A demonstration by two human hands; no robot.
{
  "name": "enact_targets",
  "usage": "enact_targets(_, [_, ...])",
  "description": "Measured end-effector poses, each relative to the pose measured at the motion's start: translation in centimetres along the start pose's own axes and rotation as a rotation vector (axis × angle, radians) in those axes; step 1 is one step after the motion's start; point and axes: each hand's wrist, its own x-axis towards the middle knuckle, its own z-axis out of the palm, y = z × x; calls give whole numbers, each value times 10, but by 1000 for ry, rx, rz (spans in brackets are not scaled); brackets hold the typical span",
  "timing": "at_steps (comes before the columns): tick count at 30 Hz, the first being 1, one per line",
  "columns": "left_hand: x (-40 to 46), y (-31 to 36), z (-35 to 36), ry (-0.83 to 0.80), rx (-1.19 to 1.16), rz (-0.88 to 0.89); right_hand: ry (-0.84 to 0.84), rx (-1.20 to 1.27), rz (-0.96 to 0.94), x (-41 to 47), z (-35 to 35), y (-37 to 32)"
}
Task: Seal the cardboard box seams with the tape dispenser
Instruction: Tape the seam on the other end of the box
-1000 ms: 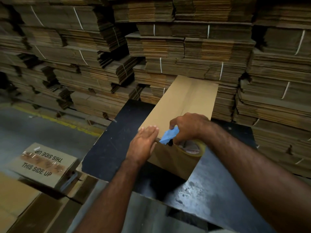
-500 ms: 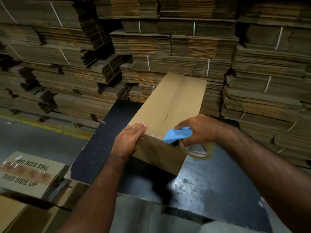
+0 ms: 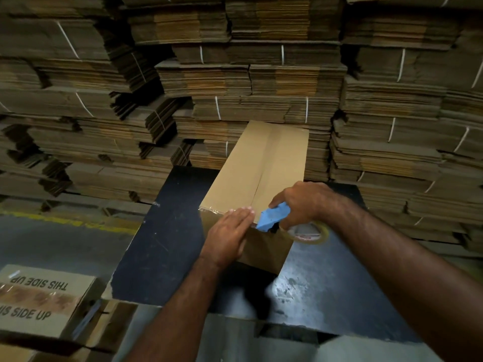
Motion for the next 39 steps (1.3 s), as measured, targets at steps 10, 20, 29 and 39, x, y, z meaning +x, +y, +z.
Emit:
enact_targets(10, [-4,-2,1,-20,28,33,-8,74,91,-64,44,71])
enact_targets(20, [24,73,8,-114,-16,196,107,110,143,-68,74,72])
enact_targets(29, [29,68,17,-125,-1,173,165,197,92,-102,100,100])
enact_targets(39, [45,105,10,46,-130,-148,184,218,78,-87,114,100])
